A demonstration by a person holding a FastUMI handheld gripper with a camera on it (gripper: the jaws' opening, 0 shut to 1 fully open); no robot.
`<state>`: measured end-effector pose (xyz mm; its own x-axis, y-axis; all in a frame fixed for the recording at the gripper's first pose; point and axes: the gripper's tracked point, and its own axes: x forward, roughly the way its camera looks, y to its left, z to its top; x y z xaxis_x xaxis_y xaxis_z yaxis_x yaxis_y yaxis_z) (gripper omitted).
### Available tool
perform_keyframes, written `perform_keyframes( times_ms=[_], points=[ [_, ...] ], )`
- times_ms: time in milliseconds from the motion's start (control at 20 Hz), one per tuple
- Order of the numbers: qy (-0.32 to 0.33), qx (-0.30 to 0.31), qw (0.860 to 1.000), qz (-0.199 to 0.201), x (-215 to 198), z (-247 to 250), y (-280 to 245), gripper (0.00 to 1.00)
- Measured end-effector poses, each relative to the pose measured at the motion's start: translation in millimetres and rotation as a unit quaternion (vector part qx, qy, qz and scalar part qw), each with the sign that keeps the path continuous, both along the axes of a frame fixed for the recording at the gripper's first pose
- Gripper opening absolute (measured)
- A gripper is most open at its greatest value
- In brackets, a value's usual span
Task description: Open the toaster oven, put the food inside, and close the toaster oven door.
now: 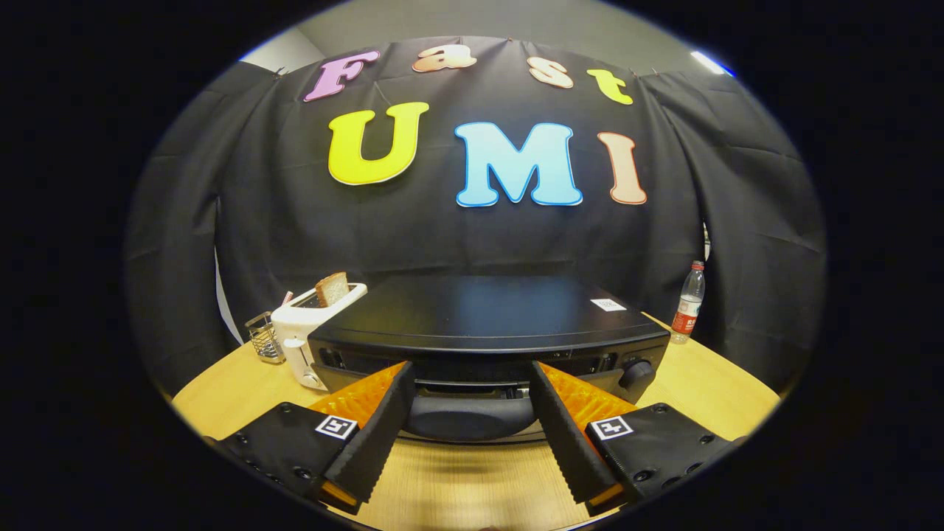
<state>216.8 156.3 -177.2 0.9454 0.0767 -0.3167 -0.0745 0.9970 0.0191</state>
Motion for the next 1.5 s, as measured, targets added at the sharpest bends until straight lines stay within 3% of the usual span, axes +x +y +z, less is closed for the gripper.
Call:
perform_keyframes(
  times_ms=[850,1250,1500],
  points=[
    [0.044,-0.012,0.999,-0.001,-71,-39,-4,0.98],
    [0.106,-0.023,0.994,0.009,-104,-75,-2,0.98],
    [0.104,-0.006,0.994,0.022,-128,-60,0,0.98]
  ],
)
